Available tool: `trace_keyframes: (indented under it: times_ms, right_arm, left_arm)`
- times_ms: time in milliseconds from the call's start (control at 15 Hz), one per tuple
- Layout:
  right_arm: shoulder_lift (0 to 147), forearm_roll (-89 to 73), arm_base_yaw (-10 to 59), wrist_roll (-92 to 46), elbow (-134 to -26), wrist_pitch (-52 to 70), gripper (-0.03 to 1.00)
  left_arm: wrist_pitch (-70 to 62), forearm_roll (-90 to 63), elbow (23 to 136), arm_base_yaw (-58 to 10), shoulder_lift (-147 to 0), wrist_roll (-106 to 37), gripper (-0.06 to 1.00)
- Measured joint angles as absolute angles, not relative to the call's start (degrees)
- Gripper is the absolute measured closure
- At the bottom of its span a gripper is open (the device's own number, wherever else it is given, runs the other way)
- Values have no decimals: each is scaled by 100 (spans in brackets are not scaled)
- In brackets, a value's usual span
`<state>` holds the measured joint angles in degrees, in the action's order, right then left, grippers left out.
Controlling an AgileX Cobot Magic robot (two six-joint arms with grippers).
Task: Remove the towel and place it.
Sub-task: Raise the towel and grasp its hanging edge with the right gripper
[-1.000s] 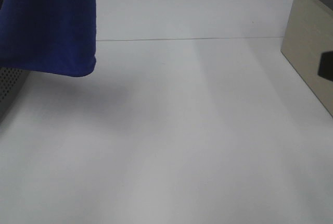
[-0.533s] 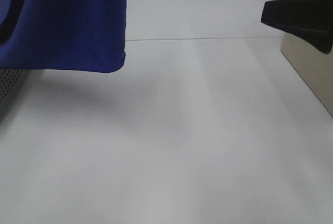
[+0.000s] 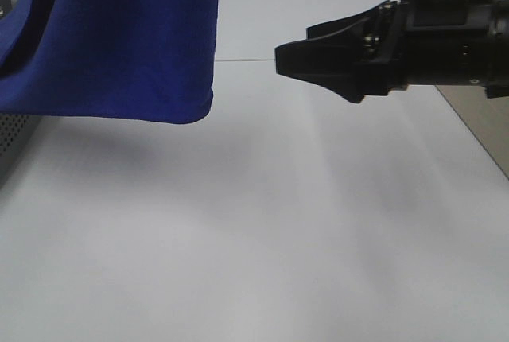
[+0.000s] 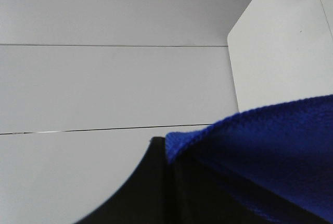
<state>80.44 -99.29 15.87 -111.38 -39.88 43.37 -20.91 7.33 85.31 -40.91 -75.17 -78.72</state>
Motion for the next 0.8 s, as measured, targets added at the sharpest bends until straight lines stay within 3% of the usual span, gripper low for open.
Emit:
trace_keyframes:
  times_ms: [333,600,800]
  right_arm:
    - [8881,-9941,2670,-11379,-4738,3856,29]
    - [9385,-9947,3037,-11431,-5128,3592,29]
    - [9397,-9947,3037,-11431,-5145,3592,47]
  left_arm:
    - [-2091,722,8531,-4091,-7517,-7872,94]
    - [-2091,705,8531,-4091,-7517,-7867,94]
    - [-2091,642,8531,-4091,-7517,-7844,94]
